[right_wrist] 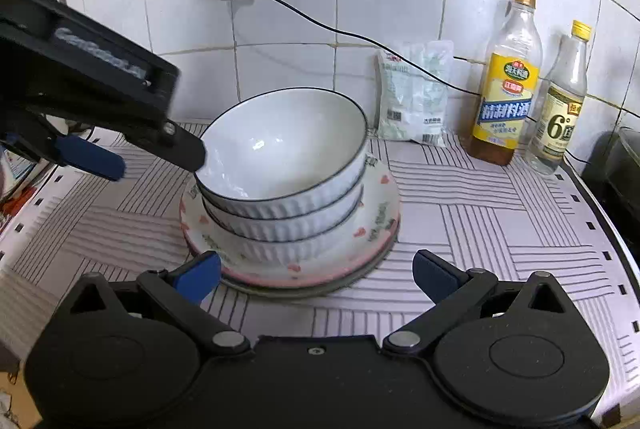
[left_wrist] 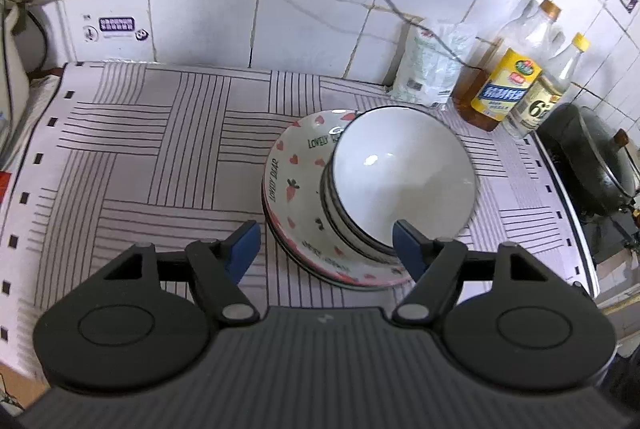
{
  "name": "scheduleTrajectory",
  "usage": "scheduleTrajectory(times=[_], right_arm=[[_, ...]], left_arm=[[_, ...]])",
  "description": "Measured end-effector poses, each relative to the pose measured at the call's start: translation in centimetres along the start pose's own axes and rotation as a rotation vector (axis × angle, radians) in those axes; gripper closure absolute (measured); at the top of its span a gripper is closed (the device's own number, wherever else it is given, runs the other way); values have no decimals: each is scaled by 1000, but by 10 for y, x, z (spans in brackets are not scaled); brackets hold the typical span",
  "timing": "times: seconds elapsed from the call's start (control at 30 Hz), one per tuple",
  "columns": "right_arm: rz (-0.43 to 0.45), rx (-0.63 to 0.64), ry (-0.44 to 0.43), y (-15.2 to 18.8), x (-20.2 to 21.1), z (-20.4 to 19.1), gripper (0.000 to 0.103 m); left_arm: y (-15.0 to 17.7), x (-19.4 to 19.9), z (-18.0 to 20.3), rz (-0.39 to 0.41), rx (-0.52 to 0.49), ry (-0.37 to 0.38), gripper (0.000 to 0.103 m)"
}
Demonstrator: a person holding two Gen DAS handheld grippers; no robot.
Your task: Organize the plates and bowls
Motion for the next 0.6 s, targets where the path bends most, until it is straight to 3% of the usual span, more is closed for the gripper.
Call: scheduleTrajectory(times=[0.27, 0.4, 0.6], right_arm=[[-27, -102, 52, 5, 43, 35, 0], [-53, -112, 113, 4, 63, 52, 0], [-87, -72, 126, 6, 99, 58, 0]], left_arm=[[21, 55, 19, 48, -33, -65, 18], [34, 79, 30, 53, -71, -102, 10], [48, 107, 39, 88, -86, -160, 2]])
Point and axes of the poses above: each gripper's, at about its wrist camera, not at the fingertips, and x roughly against the way its jaws point, z to its right, y to its underside, the point moved 8 cm from there along -x, roughly the way its jaws point, and after that the axes turned 10 degrees about -z, right-handed, at the moved point
